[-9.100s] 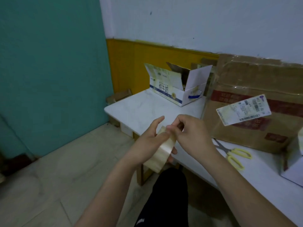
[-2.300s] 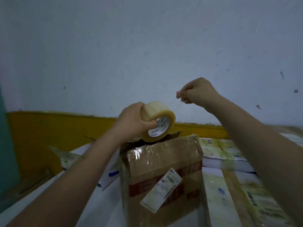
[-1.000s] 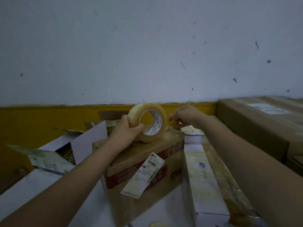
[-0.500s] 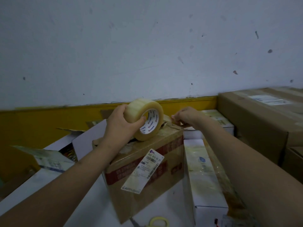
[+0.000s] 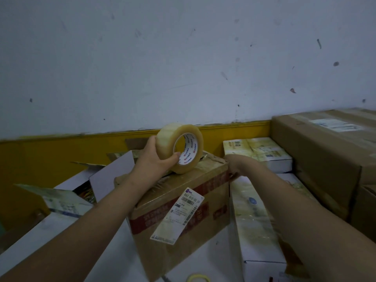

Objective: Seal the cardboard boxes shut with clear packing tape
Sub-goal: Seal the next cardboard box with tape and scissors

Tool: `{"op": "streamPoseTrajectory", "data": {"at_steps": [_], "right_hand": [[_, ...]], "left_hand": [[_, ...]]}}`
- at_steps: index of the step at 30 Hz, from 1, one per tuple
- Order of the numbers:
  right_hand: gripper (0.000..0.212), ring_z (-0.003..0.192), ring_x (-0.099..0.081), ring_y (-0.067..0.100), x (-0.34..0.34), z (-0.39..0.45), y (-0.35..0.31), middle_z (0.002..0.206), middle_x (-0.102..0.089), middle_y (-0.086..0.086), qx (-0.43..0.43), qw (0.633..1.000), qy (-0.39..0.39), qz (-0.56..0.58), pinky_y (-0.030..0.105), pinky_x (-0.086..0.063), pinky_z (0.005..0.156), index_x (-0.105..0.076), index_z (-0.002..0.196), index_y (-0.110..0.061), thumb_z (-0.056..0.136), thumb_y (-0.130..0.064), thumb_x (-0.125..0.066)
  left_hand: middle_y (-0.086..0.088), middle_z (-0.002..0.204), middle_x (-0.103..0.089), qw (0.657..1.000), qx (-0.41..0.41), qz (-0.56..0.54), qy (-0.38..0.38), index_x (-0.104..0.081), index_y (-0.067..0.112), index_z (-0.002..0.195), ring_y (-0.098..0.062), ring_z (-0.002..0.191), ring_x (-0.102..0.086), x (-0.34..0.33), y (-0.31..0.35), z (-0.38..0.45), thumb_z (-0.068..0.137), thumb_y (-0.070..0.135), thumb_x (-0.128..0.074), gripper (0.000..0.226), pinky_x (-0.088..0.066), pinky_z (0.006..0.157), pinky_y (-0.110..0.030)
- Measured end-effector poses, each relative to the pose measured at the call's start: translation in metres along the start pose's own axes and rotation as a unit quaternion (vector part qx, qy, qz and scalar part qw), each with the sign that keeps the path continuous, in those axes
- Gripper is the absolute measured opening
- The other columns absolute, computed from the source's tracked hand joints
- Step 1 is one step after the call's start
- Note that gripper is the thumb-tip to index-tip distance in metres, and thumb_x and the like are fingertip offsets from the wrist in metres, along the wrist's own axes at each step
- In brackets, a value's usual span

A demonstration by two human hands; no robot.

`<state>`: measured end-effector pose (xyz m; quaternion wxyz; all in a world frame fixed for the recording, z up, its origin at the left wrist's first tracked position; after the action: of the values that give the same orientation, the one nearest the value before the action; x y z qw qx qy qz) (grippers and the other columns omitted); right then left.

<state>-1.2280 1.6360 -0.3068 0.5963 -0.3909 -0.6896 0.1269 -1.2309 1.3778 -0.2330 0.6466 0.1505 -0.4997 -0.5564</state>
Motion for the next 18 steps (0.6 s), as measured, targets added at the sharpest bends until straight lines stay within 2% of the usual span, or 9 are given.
{"op": "streamPoseTrajectory", "data": {"at_steps": [1,3,5,7,9,13,14,16,18], "right_hand": [[0.007,0.075,-0.056,0.023,0.012,-0.001,-0.012,0.1,-0.066,0.02,0.023,0.999,0.04,-0.005,0.027,-0.049,0.058,-0.063,0.099,-0.005,0.096,-0.01,-0.059],[0.017,0.07,-0.057,0.021,0.035,-0.003,-0.037,0.088,-0.066,0.011,0.055,0.991,0.114,0.03,0.026,-0.046,0.06,-0.061,0.091,-0.007,0.099,-0.021,-0.056],[0.03,0.079,-0.066,0.021,0.037,-0.002,-0.061,0.091,-0.072,0.005,0.073,0.99,0.112,0.046,0.03,-0.052,0.065,-0.067,0.095,-0.008,0.101,-0.034,-0.054],[0.027,0.094,-0.067,0.026,0.017,0.0,-0.076,0.101,-0.071,0.007,0.086,0.994,0.062,-0.037,0.039,-0.056,0.08,-0.068,0.1,-0.011,0.1,-0.034,-0.053],[0.022,0.099,-0.064,0.03,-0.003,0.0,-0.078,0.105,-0.067,0.009,0.077,0.981,0.05,-0.171,0.043,-0.054,0.091,-0.065,0.101,-0.014,0.099,-0.032,-0.053],[0.031,0.097,-0.06,0.028,-0.005,-0.014,-0.08,0.114,-0.063,0.008,0.046,0.938,0.101,-0.329,0.043,-0.052,0.088,-0.058,0.114,-0.023,0.1,-0.047,-0.044],[0.036,0.102,-0.06,0.031,-0.004,-0.013,-0.081,0.123,-0.06,0.011,0.05,0.924,0.108,-0.363,0.043,-0.051,0.086,-0.053,0.127,-0.027,0.102,-0.047,-0.038],[0.048,0.115,-0.056,0.038,-0.003,-0.012,-0.081,0.14,-0.049,0.019,0.047,0.902,0.109,-0.414,0.046,-0.05,0.087,-0.027,0.152,-0.034,0.106,-0.044,-0.024],[0.051,0.121,-0.053,0.04,-0.006,-0.015,-0.085,0.147,-0.043,0.022,0.043,0.895,0.102,-0.432,0.048,-0.049,0.091,-0.013,0.157,-0.036,0.107,-0.044,-0.016]], "left_hand": [[0.005,0.117,-0.061,1.0,0.002,-0.002,-0.003,-0.046,0.025,0.129,-0.009,0.1,-0.061,0.0,-0.002,0.001,0.087,0.035,-0.077,0.053,-0.05,0.074,-0.022],[0.004,0.117,-0.06,1.0,0.002,-0.006,-0.004,-0.046,0.024,0.13,-0.01,0.101,-0.062,-0.001,-0.003,0.003,0.087,0.035,-0.077,0.055,-0.051,0.074,-0.022],[0.006,0.116,-0.06,1.0,0.004,-0.01,-0.005,-0.045,0.024,0.13,-0.007,0.1,-0.061,-0.001,-0.002,0.003,0.088,0.033,-0.076,0.053,-0.049,0.071,-0.018],[0.007,0.114,-0.06,1.0,-0.003,-0.011,-0.013,-0.046,0.025,0.129,-0.005,0.097,-0.062,-0.001,0.002,0.001,0.089,0.031,-0.076,0.051,-0.049,0.068,-0.015],[0.007,0.114,-0.061,0.999,-0.027,0.01,-0.032,-0.047,0.024,0.128,-0.008,0.098,-0.063,-0.005,0.009,-0.002,0.087,0.031,-0.077,0.051,-0.054,0.07,-0.021],[0.004,0.108,-0.061,0.992,-0.033,0.112,-0.046,-0.052,0.02,0.119,-0.011,0.09,-0.059,0.009,0.032,0.0,0.081,0.033,-0.079,0.048,-0.049,0.064,-0.028],[0.002,0.11,-0.062,0.987,-0.026,0.145,-0.059,-0.054,0.021,0.119,-0.013,0.091,-0.06,0.024,0.04,0.001,0.081,0.035,-0.078,0.047,-0.05,0.067,-0.03],[-0.003,0.128,-0.06,0.967,-0.011,0.225,-0.119,-0.051,0.027,0.137,-0.02,0.107,-0.06,0.066,0.05,0.0,0.084,0.034,-0.076,0.058,-0.05,0.08,-0.032],[-0.002,0.14,-0.056,0.923,-0.004,0.322,-0.209,-0.04,0.038,0.151,-0.019,0.115,-0.056,0.104,0.059,-0.013,0.089,0.028,-0.071,0.07,-0.041,0.084,-0.023]]}}
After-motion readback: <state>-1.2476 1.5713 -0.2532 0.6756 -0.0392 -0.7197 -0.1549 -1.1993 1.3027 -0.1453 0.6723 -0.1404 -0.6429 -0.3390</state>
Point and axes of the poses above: each hand's wrist, its own z-axis towards the middle knuckle, its own x-axis out of the back of the hand, y = z × x, the point moved 5 cm from there along z, towards the middle knuckle
